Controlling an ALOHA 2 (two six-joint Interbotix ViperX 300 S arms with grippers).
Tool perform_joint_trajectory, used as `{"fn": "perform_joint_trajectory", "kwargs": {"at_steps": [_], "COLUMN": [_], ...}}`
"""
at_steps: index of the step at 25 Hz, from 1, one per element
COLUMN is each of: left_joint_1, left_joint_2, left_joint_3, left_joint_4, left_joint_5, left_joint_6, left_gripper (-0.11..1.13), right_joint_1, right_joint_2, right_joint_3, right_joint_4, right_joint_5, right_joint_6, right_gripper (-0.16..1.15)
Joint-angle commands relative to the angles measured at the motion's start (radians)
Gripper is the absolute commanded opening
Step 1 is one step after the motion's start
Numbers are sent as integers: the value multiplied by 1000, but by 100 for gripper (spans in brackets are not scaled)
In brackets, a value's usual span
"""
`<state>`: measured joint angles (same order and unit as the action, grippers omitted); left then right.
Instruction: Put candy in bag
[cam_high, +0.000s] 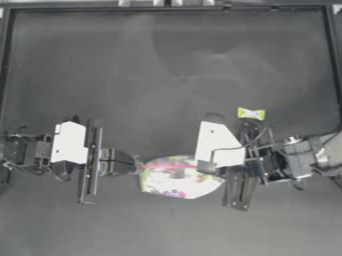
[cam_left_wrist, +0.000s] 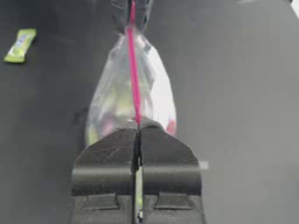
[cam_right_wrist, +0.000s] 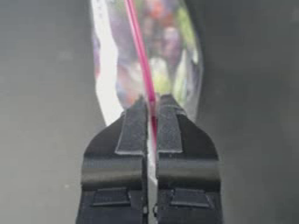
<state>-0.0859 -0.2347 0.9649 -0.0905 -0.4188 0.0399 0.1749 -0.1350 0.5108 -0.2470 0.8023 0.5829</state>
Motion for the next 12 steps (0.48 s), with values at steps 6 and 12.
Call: {"fn": "perform_joint_trajectory", "kwargs": {"at_steps": [6, 12], "left_joint_1": [-3, -3], "left_joint_2": [-15, -14], "left_joint_3": [-5, -5], "left_joint_4": [2, 2], "left_joint_5": [-5, -6], "left_joint_6": [2, 2], "left_gripper": [6, 6], "right_joint_1": [38, 54], "right_joint_2": [-78, -110], "right_joint_3": [71, 112], "right_joint_4": [3, 3], "right_joint_5": [35, 35], "right_joint_6": [86, 130], "right_gripper": [9, 9]}}
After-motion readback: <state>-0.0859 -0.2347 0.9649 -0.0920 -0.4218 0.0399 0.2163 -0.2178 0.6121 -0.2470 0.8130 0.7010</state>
